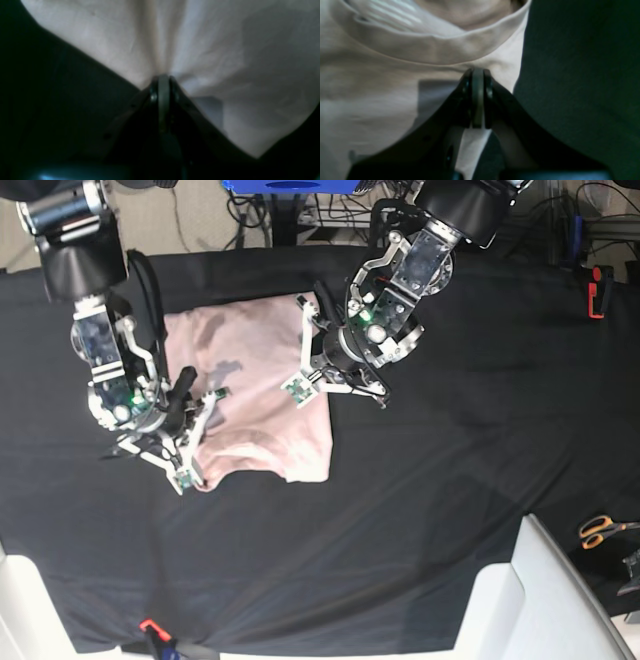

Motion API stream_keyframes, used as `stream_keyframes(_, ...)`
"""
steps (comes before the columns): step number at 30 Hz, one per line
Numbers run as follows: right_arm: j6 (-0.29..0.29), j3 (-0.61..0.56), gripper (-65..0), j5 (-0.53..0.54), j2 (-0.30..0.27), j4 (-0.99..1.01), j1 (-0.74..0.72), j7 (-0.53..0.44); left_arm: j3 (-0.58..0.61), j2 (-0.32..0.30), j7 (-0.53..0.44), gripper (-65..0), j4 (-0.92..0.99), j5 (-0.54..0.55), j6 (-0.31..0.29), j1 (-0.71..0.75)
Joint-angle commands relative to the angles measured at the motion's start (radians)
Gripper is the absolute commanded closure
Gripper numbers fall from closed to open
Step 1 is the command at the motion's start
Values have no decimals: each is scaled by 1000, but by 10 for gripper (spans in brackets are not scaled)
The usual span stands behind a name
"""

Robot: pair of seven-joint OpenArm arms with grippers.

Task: Fold the T-shirt properly
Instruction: 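Lower both grippers onto the shirt and smooth it flat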

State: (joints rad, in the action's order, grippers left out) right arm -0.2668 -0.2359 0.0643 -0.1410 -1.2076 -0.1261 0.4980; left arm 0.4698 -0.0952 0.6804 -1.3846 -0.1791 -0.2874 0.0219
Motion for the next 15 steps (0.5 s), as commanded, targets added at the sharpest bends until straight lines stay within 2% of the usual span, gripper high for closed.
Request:
stream_keyframes(1,-1,2,0,4,-6,-54,-13,-20,-3,-2,-8,0,-40,0,0,-9)
stream_keyframes(4,-1,2,0,4,-4,-117,-2,35,-4,-2,-8,0,-94,0,0,-17)
stream_keyframes(7,-1,2,0,4,-3,-114,-4,41,-4,15,-8,0,-86,0,0,-55)
stream_keyframes(10,-1,2,0,4,1,-113,-4,40,-4,48,-11,0,-22,0,1,-101)
stream_keyframes(15,-1,7,0,6,39,-36,-34,37,-4,108,-17,0,155,0,3,-201)
